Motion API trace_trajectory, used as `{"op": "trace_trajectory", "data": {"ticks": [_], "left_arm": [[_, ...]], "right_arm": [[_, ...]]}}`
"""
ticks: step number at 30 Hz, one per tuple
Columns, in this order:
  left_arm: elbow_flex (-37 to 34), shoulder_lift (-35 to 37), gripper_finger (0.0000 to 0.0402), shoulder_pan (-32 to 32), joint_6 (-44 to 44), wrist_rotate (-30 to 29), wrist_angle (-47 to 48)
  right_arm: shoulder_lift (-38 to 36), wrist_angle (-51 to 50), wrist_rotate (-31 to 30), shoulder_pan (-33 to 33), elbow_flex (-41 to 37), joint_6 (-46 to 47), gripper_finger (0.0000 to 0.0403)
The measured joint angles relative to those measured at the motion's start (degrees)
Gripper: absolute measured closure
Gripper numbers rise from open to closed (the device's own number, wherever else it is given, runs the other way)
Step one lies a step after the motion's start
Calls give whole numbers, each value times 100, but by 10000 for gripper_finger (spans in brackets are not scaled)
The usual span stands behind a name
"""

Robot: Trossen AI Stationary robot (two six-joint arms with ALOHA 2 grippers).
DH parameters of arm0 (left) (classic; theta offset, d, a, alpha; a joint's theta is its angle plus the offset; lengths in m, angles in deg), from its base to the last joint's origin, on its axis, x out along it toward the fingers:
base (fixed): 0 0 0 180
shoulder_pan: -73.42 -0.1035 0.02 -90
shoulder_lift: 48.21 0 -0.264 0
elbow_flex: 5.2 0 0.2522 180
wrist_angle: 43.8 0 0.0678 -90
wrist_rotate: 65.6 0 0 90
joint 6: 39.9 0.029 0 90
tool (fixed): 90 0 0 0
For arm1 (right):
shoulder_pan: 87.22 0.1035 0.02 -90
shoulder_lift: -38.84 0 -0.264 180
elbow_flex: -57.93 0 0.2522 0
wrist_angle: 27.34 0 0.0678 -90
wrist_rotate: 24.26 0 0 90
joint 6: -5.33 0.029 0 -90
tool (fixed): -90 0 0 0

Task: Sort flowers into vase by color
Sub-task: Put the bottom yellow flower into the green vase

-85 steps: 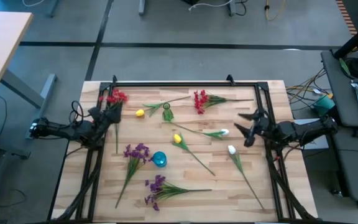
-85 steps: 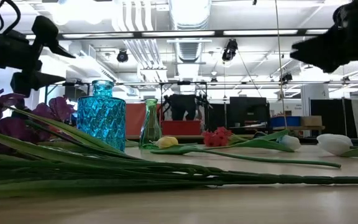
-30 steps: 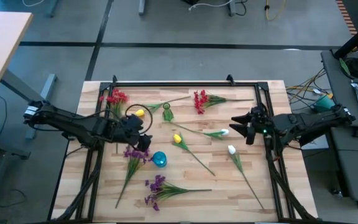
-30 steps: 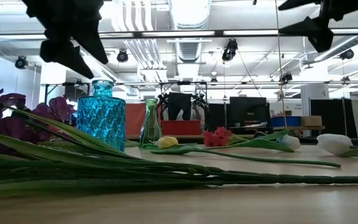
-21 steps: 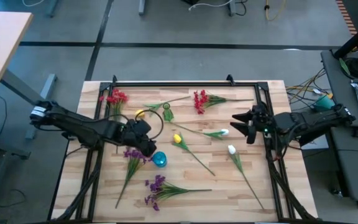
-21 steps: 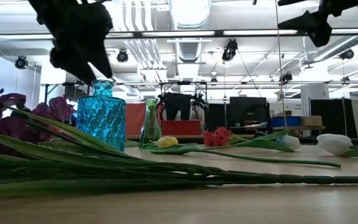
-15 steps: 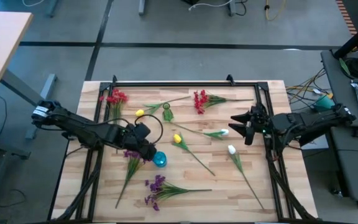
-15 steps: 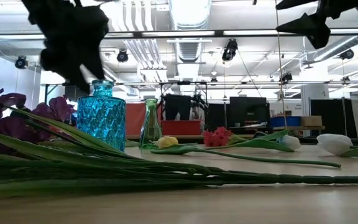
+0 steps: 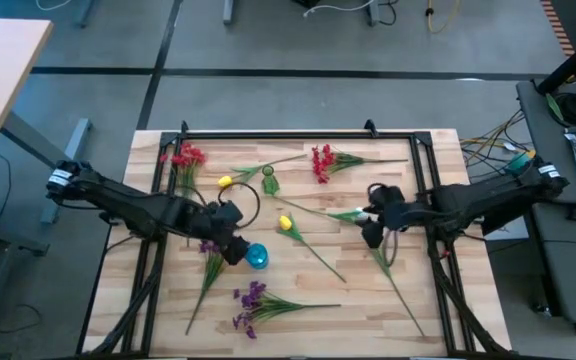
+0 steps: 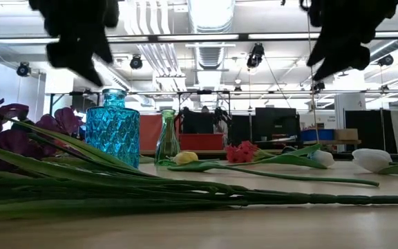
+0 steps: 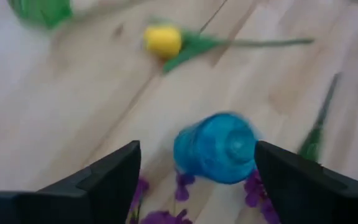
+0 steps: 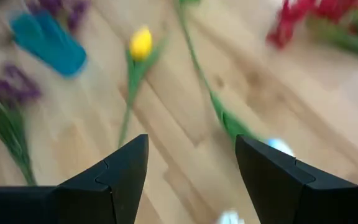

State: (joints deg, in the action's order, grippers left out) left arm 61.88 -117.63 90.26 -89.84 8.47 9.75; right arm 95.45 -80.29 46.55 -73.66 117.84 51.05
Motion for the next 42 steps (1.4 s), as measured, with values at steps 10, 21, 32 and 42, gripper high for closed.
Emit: {"op": "trace_trajectory", "data": {"ticks": [10,21,32,42], "left_arm": [[-353,1003,158,532,2779,-586,-1814],[-1945,1971,293,1003,3193,-1117,-3948],[-2267,2254,385,1014,3286,-1213,-4643],[-2229,2204,335,1014,3080,-1788,-4711]], "right_arm": [[1786,374,703,4,680,-276,170],[3349,1927,566,3,1178,-1057,170],[4419,1240,460,-108,2250,-1454,165],[4968,1000,414,-346,2526,-894,75]]}}
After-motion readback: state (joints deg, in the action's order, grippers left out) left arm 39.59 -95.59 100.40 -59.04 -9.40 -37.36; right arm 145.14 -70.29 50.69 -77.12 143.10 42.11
